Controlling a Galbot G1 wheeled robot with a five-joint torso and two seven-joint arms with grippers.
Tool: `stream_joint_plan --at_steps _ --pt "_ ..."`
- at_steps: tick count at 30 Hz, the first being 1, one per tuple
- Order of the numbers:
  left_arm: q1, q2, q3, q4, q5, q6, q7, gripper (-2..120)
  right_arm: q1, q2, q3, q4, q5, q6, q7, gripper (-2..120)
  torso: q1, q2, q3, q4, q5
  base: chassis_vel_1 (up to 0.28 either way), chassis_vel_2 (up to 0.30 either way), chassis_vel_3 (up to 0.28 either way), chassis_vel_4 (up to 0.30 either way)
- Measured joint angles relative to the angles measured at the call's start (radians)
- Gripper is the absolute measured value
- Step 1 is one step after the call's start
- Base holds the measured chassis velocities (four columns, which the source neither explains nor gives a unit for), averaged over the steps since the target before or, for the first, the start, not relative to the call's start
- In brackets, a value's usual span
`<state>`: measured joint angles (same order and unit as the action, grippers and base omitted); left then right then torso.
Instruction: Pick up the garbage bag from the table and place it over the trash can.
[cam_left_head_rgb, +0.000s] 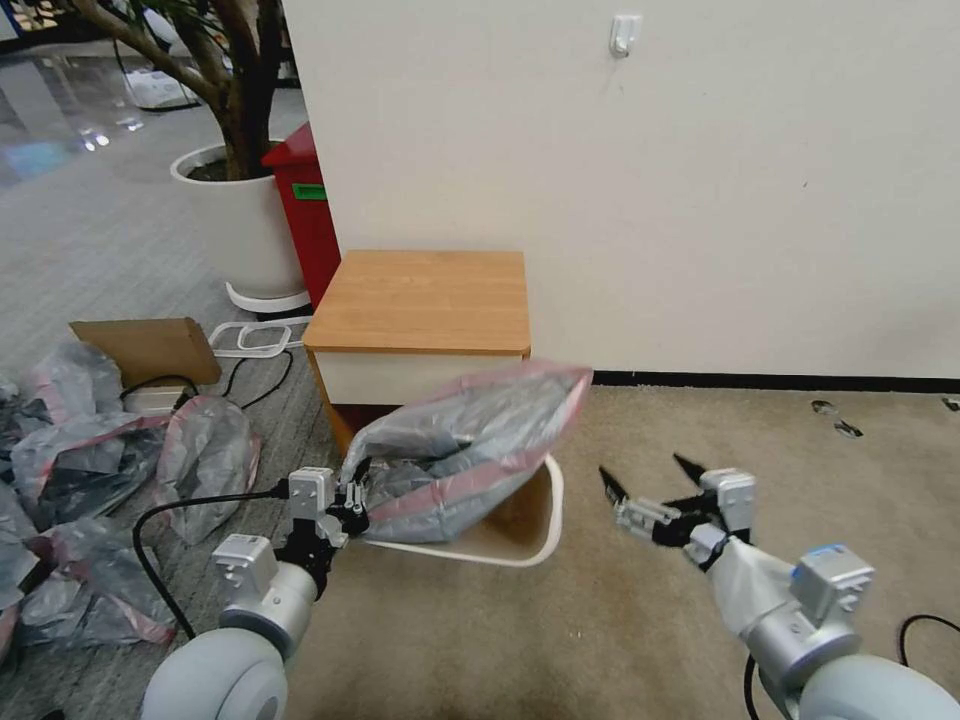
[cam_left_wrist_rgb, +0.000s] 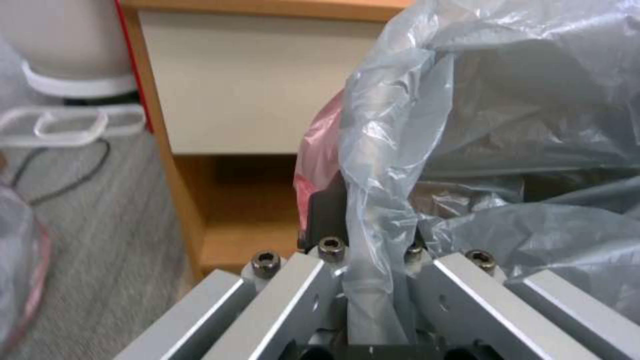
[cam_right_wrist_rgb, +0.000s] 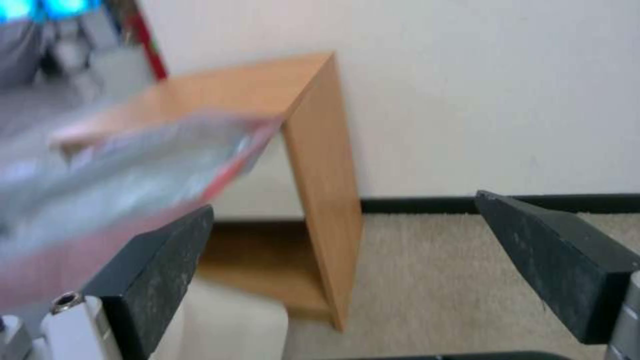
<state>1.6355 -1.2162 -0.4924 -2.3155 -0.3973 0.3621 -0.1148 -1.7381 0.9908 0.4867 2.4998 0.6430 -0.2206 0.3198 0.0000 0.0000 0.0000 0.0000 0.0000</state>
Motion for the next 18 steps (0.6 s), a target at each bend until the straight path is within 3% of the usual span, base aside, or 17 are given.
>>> stream_joint_plan --at_steps 2,7,10,16,18 --pt "-0.005 0.007 0.006 0.001 0.026 -0.02 0.0 0 0.004 0.039 -0.036 0.0 0.069 0.089 -0.05 100 0.0 0.0 0.0 0.0 0.0 0.0 0.0 0.0 0.0" --pt "-0.007 0.022 0.015 0.006 0.047 -0.056 0.002 0 0.019 0.076 -0.098 0.0 0.207 0.085 -0.121 100 0.0 0.0 0.0 -0.0001 -0.0001 0.0 0.0 0.0 0.0" --pt "-0.011 0.039 0.023 0.027 0.118 -0.119 0.016 0 0.056 0.09 -0.154 0.001 0.299 0.075 -0.219 99 0.0 0.0 0.0 0.0002 -0.0001 0.0 0.0 0.0 0.0" --pt "-0.005 0.042 0.031 0.043 0.232 -0.179 0.026 0 0.051 0.105 -0.272 0.007 0.299 0.046 -0.195 96 0.0 0.0 0.0 0.0001 -0.0001 0.0 0.0 0.0 0.0" --pt "0.004 0.034 0.037 0.05 0.302 -0.217 0.025 0 0.035 0.126 -0.356 0.006 0.232 0.02 -0.165 90 0.0 0.0 0.0 0.0 -0.0001 0.0 0.0 0.0 0.0"
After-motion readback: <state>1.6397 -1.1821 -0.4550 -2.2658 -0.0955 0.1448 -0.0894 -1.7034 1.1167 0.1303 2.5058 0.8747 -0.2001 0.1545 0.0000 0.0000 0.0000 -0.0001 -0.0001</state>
